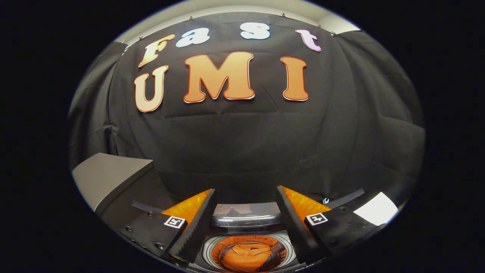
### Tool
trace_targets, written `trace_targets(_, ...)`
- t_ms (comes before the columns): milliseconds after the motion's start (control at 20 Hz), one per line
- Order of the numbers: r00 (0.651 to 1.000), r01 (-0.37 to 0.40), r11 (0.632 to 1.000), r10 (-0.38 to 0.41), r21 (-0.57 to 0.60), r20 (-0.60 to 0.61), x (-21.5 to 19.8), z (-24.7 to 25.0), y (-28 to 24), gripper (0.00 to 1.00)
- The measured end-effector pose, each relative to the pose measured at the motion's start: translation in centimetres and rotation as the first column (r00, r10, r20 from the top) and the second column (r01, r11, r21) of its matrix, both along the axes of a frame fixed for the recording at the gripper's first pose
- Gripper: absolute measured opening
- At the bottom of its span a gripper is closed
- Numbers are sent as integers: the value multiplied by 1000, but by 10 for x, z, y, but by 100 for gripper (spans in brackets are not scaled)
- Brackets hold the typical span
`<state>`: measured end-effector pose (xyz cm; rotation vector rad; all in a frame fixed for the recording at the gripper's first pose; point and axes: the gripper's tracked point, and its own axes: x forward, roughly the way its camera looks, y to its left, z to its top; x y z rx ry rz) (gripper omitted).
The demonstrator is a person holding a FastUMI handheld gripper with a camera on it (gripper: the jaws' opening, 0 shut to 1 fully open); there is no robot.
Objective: Put the clothes into the washing machine and then close the washing machine lid.
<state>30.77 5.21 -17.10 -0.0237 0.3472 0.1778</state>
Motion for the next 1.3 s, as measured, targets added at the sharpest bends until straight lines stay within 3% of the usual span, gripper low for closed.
trace_targets(650, 994, 22, 999, -17, 42, -108, -50, -44, -27, 98)
trace_targets(850, 999, 14, 998, -12, 62, -47, -62, -16, -29, 99)
trace_targets(1300, 987, -11, 996, -2, 83, 158, -101, 104, -51, 98)
